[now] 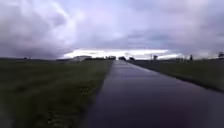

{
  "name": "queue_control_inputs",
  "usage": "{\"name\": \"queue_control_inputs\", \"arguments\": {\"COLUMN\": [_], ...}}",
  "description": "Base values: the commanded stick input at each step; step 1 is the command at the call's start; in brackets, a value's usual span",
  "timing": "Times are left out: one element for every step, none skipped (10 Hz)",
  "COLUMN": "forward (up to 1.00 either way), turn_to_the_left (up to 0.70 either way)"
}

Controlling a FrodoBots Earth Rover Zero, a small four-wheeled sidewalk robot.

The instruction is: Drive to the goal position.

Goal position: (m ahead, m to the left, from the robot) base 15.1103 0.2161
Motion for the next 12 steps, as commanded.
{"name": "queue_control_inputs", "arguments": {"forward": [0.7, 0.7, 0.7, 0.7, 0.7, 0.7, 0.7, 0.7, 0.7, 0.7, 0.7, 0.7], "turn_to_the_left": [0.0, 0.0, 0.0, 0.0, 0.0, 0.0, 0.0, 0.0, 0.0, 0.0, 0.0, 0.0]}}
